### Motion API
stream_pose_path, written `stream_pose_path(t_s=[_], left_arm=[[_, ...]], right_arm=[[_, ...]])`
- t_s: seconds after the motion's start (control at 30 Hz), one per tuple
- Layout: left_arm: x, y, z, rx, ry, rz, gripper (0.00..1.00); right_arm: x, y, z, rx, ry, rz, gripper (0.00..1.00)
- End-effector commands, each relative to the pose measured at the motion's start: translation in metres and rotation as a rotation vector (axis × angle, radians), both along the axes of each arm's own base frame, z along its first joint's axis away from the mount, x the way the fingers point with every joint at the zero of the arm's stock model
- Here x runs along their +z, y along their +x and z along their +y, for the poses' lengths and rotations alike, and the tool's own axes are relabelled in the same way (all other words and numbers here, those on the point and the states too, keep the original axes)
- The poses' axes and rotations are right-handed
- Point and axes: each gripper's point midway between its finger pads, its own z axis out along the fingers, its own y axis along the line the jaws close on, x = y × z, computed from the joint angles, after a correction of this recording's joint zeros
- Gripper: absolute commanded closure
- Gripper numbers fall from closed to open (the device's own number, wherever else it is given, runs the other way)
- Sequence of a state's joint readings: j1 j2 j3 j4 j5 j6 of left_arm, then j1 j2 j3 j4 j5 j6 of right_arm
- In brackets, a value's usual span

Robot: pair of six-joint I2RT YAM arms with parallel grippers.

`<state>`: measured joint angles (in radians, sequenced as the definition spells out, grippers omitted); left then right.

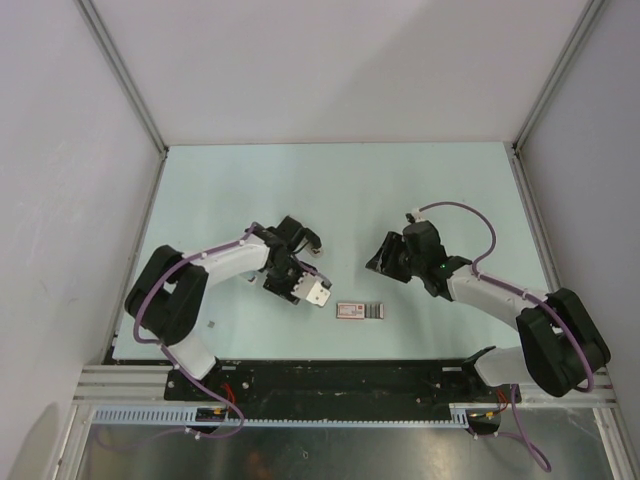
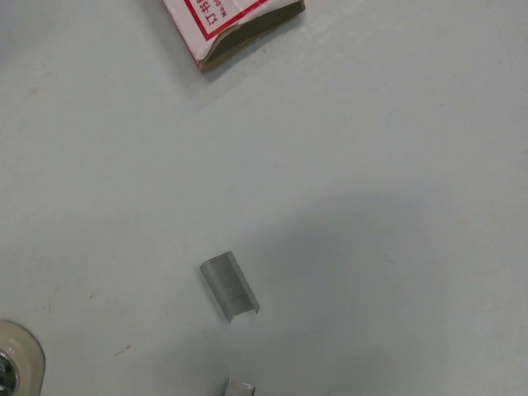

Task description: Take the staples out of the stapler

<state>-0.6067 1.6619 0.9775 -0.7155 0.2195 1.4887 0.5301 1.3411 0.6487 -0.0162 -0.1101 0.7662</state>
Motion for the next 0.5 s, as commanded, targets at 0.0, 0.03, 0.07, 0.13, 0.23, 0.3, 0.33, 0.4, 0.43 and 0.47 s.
stream_pose_path(t_s=[0.0, 0.03, 0.07, 0.13, 0.23, 0.3, 0.33, 0.4, 0.43, 0.47], left_arm=[[0.0049, 0.0081, -0.0064, -0.057, 0.001, -0.021, 0.44], [0.0048, 0.0090, -0.0070, -0.055, 0.002, -0.020, 0.45], [0.0043, 0.0099, -0.0073, -0.057, 0.006, -0.021, 0.46], [0.0032, 0.0109, -0.0086, -0.067, 0.010, -0.023, 0.45], [0.0026, 0.0123, -0.0125, -0.079, 0.010, -0.025, 0.43], [0.0009, 0.0129, -0.0140, -0.086, 0.017, -0.023, 0.42], [-0.0002, 0.0127, -0.0146, -0.091, 0.021, -0.022, 0.42], [-0.0028, 0.0116, -0.0142, -0.102, 0.033, -0.021, 0.42], [-0.0039, 0.0104, -0.0135, -0.110, 0.038, -0.019, 0.42], [-0.0050, 0.0092, -0.0122, -0.117, 0.045, -0.018, 0.42]], right_arm=[[0.0142, 0.0050, 0.0036, 0.000, 0.046, -0.045, 0.48], [0.0142, 0.0051, 0.0036, 0.000, 0.046, -0.045, 0.48], [0.0144, 0.0052, 0.0036, -0.001, 0.046, -0.045, 0.48], [0.0137, 0.0046, 0.0038, -0.001, 0.046, -0.043, 0.48], [0.0132, 0.0035, 0.0036, -0.003, 0.051, -0.038, 0.49], [0.0131, 0.0025, 0.0033, -0.004, 0.054, -0.036, 0.49], [0.0139, 0.0021, 0.0034, -0.004, 0.056, -0.038, 0.49], [0.0140, 0.0015, 0.0022, -0.005, 0.053, -0.038, 0.49], [0.0138, 0.0013, 0.0014, -0.007, 0.051, -0.038, 0.49], [0.0138, 0.0014, 0.0006, -0.009, 0.048, -0.038, 0.49]])
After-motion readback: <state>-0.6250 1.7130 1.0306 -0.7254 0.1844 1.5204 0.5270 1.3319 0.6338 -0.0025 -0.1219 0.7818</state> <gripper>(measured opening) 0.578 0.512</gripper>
